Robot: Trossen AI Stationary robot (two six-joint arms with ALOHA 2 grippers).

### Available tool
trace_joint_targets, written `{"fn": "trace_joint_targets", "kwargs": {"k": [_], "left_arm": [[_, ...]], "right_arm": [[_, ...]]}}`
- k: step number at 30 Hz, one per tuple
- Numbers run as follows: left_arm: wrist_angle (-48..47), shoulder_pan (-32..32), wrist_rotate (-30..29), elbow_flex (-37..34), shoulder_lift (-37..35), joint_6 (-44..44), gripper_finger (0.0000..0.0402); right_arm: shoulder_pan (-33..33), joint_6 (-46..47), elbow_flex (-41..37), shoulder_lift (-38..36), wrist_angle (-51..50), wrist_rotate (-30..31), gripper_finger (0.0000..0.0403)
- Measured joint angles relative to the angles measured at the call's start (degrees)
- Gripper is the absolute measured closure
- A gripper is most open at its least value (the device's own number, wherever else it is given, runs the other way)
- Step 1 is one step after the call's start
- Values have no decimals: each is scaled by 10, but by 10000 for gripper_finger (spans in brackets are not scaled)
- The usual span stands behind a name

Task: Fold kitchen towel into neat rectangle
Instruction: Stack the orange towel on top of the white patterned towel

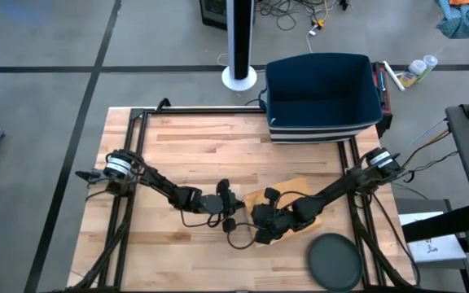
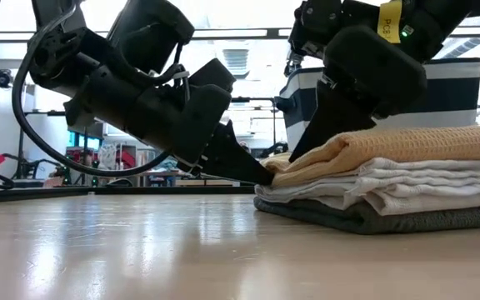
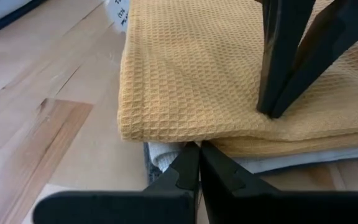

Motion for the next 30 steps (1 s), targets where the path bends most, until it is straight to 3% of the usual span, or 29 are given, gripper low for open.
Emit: {"fn": "trace_joint_targets", "kwargs": {"k": [6,13,15,19,24,30], "left_arm": [[-3,0,0,0,0,-2,401],[-6,0,0,0,0,-2,401],[-6,0,0,0,0,-2,401],[-6,0,0,0,0,-2,401],[-7,0,0,0,0,-2,401],[-14,0,0,0,0,-5,401]], "right_arm": [[4,3,20,-1,-32,-6,400],[61,-50,76,-3,-45,-3,398],[69,-23,81,-2,-43,-2,387],[67,37,76,16,-45,1,345],[72,26,80,51,-38,0,262],[70,48,87,64,-41,105,190]]}}
